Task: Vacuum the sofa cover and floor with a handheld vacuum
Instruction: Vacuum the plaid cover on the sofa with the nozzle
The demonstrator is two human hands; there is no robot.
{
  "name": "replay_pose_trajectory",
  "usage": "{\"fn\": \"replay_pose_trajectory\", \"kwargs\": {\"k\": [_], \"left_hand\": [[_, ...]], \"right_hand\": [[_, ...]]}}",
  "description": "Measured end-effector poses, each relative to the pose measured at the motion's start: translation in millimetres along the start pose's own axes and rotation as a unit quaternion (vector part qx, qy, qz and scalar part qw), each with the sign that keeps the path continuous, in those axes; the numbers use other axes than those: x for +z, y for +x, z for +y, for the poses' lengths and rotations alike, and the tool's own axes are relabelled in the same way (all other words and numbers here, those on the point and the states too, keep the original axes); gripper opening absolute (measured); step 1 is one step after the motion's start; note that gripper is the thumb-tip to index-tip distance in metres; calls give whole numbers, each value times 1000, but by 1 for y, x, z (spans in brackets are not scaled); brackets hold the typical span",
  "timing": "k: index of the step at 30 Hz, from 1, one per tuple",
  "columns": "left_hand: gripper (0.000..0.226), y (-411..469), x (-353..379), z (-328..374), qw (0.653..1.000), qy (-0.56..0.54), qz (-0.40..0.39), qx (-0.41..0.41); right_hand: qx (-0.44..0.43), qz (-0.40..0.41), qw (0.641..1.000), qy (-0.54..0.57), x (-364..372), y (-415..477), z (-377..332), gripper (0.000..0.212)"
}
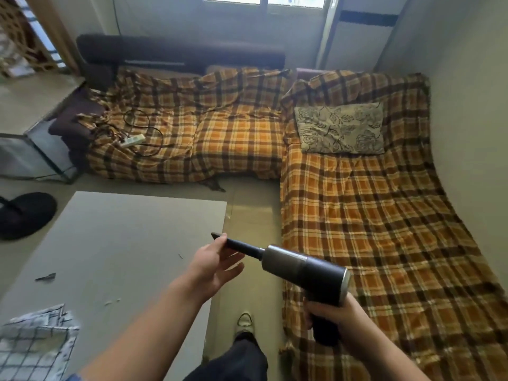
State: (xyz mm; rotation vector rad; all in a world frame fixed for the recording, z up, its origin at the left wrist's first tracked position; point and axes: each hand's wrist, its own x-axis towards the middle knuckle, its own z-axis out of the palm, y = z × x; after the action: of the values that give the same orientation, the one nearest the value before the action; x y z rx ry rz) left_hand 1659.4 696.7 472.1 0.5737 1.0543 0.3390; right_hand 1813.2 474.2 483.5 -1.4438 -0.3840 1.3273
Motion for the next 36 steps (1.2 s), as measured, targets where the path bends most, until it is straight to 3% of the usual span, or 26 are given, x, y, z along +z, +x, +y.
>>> {"fn": "replay_pose_trajectory", "kwargs": {"k": [3, 7, 9, 12, 16, 19, 22, 24, 30, 32, 36], "left_hand": [[42, 39, 8, 33, 982, -185, -19, -32], [41, 110, 30, 96, 942, -332, -17, -41], [45, 144, 41, 137, 941, -339, 12, -26], [46, 179, 57, 194, 941, -335, 44, 6], [49, 211, 84, 252, 957, -256, 132, 43], [51, 237, 100, 288, 962, -206, 170, 49], [55, 260, 106, 320, 967, -183, 176, 31], [55, 274, 111, 336, 968, -187, 164, 40], [51, 332, 126, 375, 957, -242, 151, 59], [46, 360, 133, 392, 954, -249, 151, 64], [27, 418, 151, 427, 977, -87, 173, 88]], "right_hand": [[-16, 0, 986, -165, -8, 54, -23, 49], [-85, -30, 958, -272, 8, 138, -64, 54], [-92, -73, 944, -308, 20, 184, -92, 54], [-117, -157, 923, -331, 32, 242, -135, 29], [-197, -150, 901, -357, 29, 300, -171, 26], [-289, -139, 840, -438, 28, 334, -190, 17], [-346, -134, 787, -494, 27, 364, -212, 23], [-331, -140, 792, -494, 21, 388, -224, 28], [-254, -234, 856, -384, -3, 488, -256, 38], [-222, -213, 865, -396, -6, 516, -282, 36], [-179, -167, 869, -429, -14, 575, -335, 32]]}}
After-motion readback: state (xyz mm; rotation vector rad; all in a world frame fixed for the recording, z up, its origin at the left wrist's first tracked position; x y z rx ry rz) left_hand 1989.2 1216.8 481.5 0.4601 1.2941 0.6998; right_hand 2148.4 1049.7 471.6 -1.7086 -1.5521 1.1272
